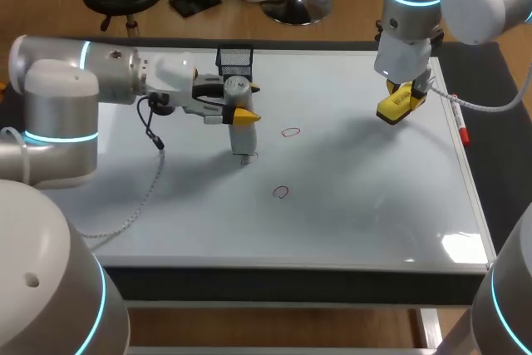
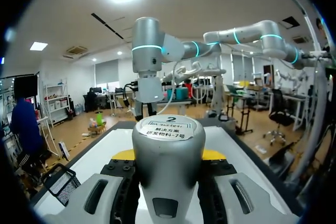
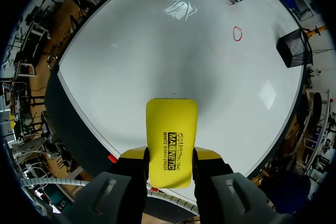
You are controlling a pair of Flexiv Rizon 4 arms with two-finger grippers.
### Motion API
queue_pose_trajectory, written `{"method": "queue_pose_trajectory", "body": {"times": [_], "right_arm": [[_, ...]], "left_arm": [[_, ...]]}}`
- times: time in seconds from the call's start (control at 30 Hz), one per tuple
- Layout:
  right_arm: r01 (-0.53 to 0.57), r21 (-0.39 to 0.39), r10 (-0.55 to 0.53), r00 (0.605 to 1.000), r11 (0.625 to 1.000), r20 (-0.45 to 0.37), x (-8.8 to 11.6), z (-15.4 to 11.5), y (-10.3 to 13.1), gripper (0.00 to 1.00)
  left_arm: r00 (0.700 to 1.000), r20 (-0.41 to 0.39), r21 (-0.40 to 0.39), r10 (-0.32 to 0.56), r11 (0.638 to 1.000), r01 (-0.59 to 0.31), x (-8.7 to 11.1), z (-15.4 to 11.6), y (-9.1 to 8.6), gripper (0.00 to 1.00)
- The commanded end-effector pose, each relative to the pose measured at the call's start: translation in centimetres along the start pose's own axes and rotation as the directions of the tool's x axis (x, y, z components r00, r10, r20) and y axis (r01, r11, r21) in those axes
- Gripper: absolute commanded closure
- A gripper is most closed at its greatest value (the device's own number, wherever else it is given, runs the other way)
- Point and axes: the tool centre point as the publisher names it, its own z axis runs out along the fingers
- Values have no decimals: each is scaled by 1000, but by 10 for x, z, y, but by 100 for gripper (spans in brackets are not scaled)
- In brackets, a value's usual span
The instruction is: Pick up the inspection probe, press it on each red-marked spot on the whiteboard one by one, put down the probe, pick up the eraser, and wipe off all the red marks.
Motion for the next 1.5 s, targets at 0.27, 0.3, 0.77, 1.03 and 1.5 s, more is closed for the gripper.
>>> {"method": "queue_pose_trajectory", "body": {"times": [0.27,0.3,0.77,1.03,1.5], "right_arm": [[1,3,-1,1000,1000,-1,0,-1,-1,100],[1,3,-1,1000,1000,-1,0,-1,-1,100],[1,3,-1,1000,1000,-1,0,-1,-1,100],[1,3,-1,1000,1000,-1,0,-1,-1,100],[1,3,-1,1000,1000,-1,0,-1,-1,100]], "left_arm": [[1000,-8,12,-16,1000,17,-2,7,10,100],[1000,-10,12,-16,1000,17,-1,8,10,100],[1000,-17,1,-12,1000,13,2,11,15,100],[1000,-20,-11,-20,1000,20,1,13,19,100],[999,-17,-16,-27,1000,27,1,12,20,100]]}}
